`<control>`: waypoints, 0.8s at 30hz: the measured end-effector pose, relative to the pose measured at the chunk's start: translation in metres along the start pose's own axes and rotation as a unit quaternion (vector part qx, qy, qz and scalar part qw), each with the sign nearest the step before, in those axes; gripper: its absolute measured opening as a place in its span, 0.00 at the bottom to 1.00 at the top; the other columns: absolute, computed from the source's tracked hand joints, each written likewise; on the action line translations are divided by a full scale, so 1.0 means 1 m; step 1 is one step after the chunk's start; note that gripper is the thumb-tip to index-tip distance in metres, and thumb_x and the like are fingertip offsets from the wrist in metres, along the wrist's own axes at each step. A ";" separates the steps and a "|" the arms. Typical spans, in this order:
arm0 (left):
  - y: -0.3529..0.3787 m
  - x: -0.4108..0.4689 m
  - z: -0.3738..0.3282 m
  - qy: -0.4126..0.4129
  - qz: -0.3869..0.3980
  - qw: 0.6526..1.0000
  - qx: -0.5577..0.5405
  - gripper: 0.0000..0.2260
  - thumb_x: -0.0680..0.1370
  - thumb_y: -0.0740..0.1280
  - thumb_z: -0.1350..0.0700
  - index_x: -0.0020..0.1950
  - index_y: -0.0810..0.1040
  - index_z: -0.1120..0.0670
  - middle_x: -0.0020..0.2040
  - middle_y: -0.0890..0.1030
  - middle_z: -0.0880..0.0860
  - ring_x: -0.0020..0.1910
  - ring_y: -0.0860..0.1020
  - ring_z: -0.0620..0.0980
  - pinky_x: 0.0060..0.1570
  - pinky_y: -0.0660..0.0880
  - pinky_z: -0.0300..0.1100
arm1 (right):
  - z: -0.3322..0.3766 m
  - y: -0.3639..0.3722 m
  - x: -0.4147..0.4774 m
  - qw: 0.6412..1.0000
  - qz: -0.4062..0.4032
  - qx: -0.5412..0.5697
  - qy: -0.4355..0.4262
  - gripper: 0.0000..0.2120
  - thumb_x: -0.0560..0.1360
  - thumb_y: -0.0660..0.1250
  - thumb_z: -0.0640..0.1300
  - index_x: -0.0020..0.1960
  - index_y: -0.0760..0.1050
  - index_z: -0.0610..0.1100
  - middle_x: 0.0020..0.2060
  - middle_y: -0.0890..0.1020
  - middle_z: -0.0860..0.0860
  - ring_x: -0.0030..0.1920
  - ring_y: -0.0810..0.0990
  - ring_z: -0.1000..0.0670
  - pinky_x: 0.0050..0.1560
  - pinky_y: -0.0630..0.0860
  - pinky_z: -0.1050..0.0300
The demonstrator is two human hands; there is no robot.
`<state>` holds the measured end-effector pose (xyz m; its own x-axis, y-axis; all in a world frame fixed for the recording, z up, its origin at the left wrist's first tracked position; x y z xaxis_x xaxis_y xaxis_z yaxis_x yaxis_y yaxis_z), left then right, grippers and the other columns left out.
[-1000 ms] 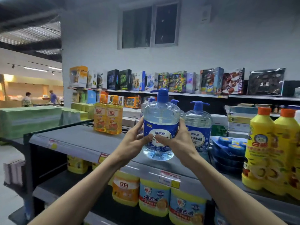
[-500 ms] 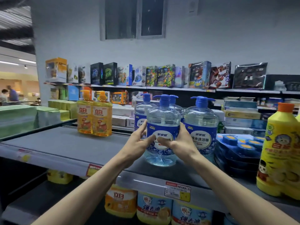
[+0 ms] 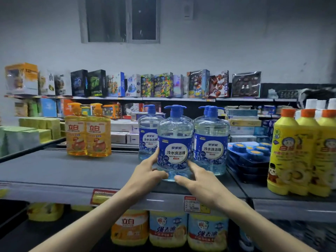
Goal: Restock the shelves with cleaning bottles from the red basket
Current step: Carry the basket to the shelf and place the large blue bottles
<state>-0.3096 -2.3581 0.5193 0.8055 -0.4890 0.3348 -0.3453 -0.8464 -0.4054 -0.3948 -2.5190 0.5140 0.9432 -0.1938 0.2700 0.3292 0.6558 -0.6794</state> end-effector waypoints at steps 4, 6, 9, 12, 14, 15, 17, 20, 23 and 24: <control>0.008 0.008 -0.001 -0.004 0.017 1.000 0.001 0.48 0.64 0.72 0.53 0.83 0.61 0.36 0.68 0.79 0.38 0.66 0.78 0.37 0.70 0.76 0.45 | 0.004 0.000 0.008 1.000 -0.006 -0.011 0.012 0.35 0.79 0.67 0.63 0.82 0.61 0.57 0.71 0.78 0.55 0.70 0.75 0.50 0.69 0.70 0.55; 0.013 0.013 -0.008 0.002 0.021 1.000 0.001 0.45 0.64 0.71 0.55 0.78 0.59 0.32 0.58 0.80 0.30 0.59 0.77 0.29 0.61 0.74 0.34 | -0.002 -0.002 0.015 1.000 -0.015 -0.009 0.022 0.35 0.79 0.68 0.62 0.82 0.61 0.57 0.73 0.77 0.54 0.72 0.74 0.49 0.71 0.70 0.54; 0.020 0.026 -0.011 0.013 0.030 0.999 0.015 0.44 0.64 0.69 0.56 0.79 0.65 0.34 0.57 0.82 0.33 0.56 0.79 0.30 0.55 0.75 0.33 | -0.011 -0.002 0.030 0.999 -0.008 -0.024 0.040 0.36 0.78 0.68 0.63 0.82 0.62 0.56 0.77 0.74 0.51 0.76 0.71 0.47 0.75 0.67 0.52; 0.021 0.037 -0.007 0.010 0.040 0.999 0.022 0.47 0.64 0.69 0.55 0.83 0.62 0.38 0.60 0.86 0.43 0.41 0.79 0.35 0.41 0.75 0.32 | -0.016 -0.002 0.045 0.998 0.001 -0.033 0.050 0.39 0.74 0.66 0.68 0.81 0.65 0.56 0.76 0.75 0.52 0.75 0.72 0.47 0.76 0.68 0.50; 0.020 0.042 -0.007 0.010 0.038 0.999 0.029 0.47 0.63 0.68 0.54 0.83 0.62 0.38 0.60 0.85 0.45 0.38 0.78 0.33 0.40 0.74 0.30 | -0.019 -0.002 0.053 0.998 0.001 -0.043 0.053 0.38 0.75 0.66 0.68 0.81 0.65 0.55 0.76 0.75 0.52 0.75 0.73 0.47 0.76 0.69 0.49; 0.019 0.043 -0.009 0.010 0.036 0.999 0.033 0.47 0.63 0.67 0.54 0.84 0.61 0.40 0.60 0.85 0.45 0.41 0.79 0.33 0.41 0.74 0.30 | -0.020 -0.001 0.056 0.997 -0.001 -0.050 0.056 0.38 0.76 0.66 0.67 0.81 0.65 0.54 0.76 0.75 0.51 0.75 0.73 0.47 0.76 0.69 0.49; 0.018 0.046 -0.009 0.008 0.036 0.998 0.046 0.47 0.64 0.67 0.54 0.84 0.62 0.43 0.60 0.85 0.45 0.48 0.81 0.37 0.48 0.76 0.31 | -0.021 0.000 0.058 0.996 -0.003 -0.065 0.059 0.36 0.78 0.67 0.65 0.82 0.65 0.53 0.76 0.75 0.50 0.75 0.73 0.45 0.75 0.69 0.49; 0.020 0.046 -0.003 0.006 0.044 0.996 0.082 0.48 0.69 0.72 0.57 0.86 0.55 0.46 0.65 0.82 0.47 0.61 0.80 0.44 0.62 0.73 0.33 | -0.022 0.005 0.058 0.993 0.001 -0.097 0.065 0.36 0.79 0.66 0.65 0.82 0.63 0.51 0.74 0.76 0.46 0.72 0.75 0.42 0.73 0.72 0.46; 0.022 0.045 0.000 0.015 0.042 0.991 0.125 0.48 0.74 0.72 0.62 0.88 0.47 0.49 0.73 0.78 0.49 0.70 0.76 0.46 0.66 0.67 0.31 | -0.021 0.007 0.053 0.988 0.000 -0.138 0.073 0.38 0.79 0.65 0.65 0.82 0.59 0.51 0.73 0.77 0.43 0.70 0.76 0.39 0.72 0.73 0.43; 0.024 0.045 0.001 0.015 0.044 0.989 0.140 0.49 0.74 0.72 0.60 0.88 0.46 0.50 0.75 0.76 0.49 0.73 0.75 0.48 0.68 0.66 0.32 | -0.019 0.007 0.052 0.986 -0.004 -0.151 0.074 0.38 0.78 0.65 0.66 0.82 0.59 0.51 0.73 0.77 0.43 0.70 0.77 0.38 0.72 0.74 0.41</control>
<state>-0.2813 -2.4002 0.5232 0.7629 -0.5669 0.3109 -0.2623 -0.7108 -0.6526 -0.3428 -2.5386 0.5103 0.9295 -0.3172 0.1881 0.3135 0.4115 -0.8558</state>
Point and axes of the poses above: each hand's wrist, its own x-axis towards the middle knuckle, its own y-axis out of the palm, z = x × y, the point moved 9 cm from there along x, towards the middle knuckle
